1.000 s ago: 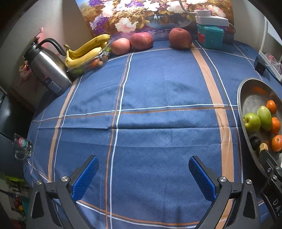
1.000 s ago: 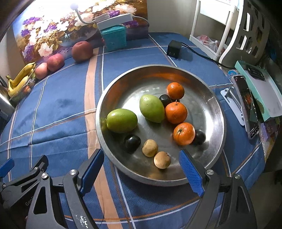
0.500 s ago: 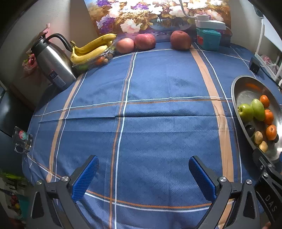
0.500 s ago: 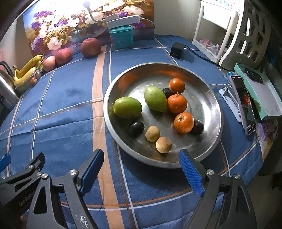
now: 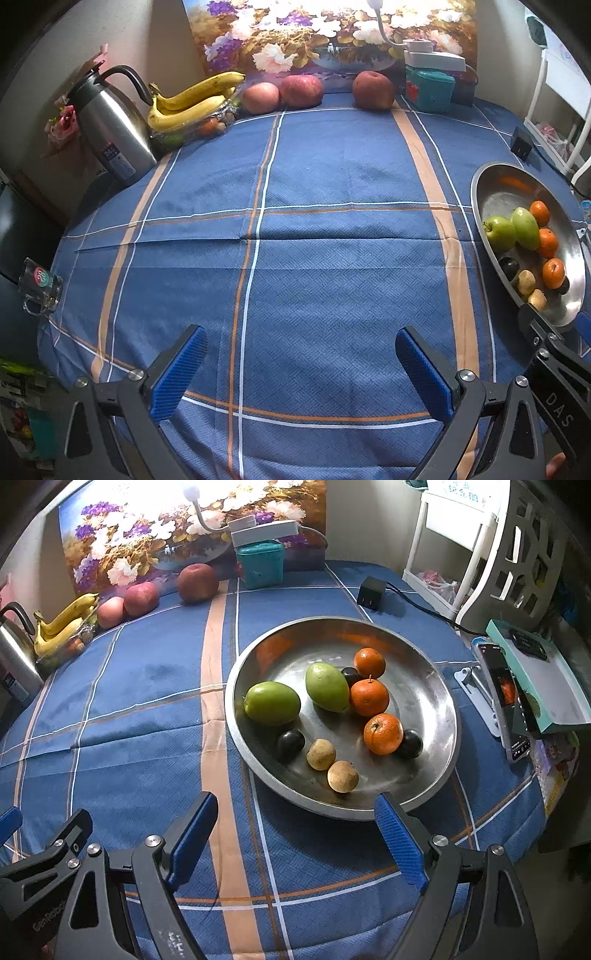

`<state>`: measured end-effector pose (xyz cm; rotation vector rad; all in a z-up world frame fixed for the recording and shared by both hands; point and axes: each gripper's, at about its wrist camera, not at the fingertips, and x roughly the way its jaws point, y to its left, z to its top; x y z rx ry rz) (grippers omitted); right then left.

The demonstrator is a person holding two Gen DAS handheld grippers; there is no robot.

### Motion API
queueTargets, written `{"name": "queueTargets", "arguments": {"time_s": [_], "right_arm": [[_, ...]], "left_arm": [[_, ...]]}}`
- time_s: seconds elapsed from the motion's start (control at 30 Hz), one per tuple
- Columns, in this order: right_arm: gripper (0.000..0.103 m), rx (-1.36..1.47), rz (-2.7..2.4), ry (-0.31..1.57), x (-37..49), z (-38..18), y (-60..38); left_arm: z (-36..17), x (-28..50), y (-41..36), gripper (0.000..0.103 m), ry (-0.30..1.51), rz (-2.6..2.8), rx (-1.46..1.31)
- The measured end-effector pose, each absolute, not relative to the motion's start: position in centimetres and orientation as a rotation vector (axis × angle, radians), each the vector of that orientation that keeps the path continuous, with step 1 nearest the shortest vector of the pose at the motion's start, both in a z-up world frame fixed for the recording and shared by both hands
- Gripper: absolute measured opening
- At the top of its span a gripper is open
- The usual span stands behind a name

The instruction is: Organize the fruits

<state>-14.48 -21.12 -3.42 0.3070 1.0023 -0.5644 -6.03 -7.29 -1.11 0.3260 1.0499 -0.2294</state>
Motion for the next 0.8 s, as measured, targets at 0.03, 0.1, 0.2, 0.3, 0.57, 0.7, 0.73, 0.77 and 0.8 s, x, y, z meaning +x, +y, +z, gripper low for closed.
{"name": "queueTargets", "arguments": {"time_s": [0.03, 0.1, 0.2, 0.3, 0.57, 0.7, 0.73, 0.77, 0.8], "right_arm": [[0.087, 0.307, -0.565, 1.002, -14.48, -3.40, -21.08], [0.087, 0.305, -0.566, 1.002, -14.45, -3.38, -21.02], [0.087, 0.304, -0.565, 1.004, -14.37, -3.42, -20.98], [0.087, 0.303, -0.564, 1.006, -14.31, -3.46, -20.99], [0.087, 0.300, -0.562, 1.011, -14.12, -3.54, -20.80], [0.087, 0.299, -0.562, 1.011, -14.08, -3.56, -20.82], [0.087, 0.299, -0.562, 1.012, -14.07, -3.57, -20.82], [0.087, 0.300, -0.562, 1.012, -14.08, -3.56, -20.80], [0.087, 0.300, -0.563, 1.011, -14.08, -3.55, -20.78]], "left_arm": [[-1.10, -6.03, -7.28, 0.103, 1.050, -0.229, 0.324], [-1.12, -6.05, -7.33, 0.103, 1.051, -0.230, 0.324], [-1.11, -6.03, -7.30, 0.103, 1.051, -0.233, 0.323], [-1.13, -5.98, -7.30, 0.103, 1.052, -0.234, 0.322], [-1.17, -5.84, -7.29, 0.103, 1.055, -0.235, 0.318], [-1.20, -5.84, -7.29, 0.103, 1.055, -0.235, 0.318], [-1.20, -5.85, -7.30, 0.103, 1.055, -0.235, 0.317], [-1.20, -5.85, -7.31, 0.103, 1.055, -0.234, 0.317], [-1.21, -5.84, -7.31, 0.103, 1.056, -0.234, 0.317]]}}
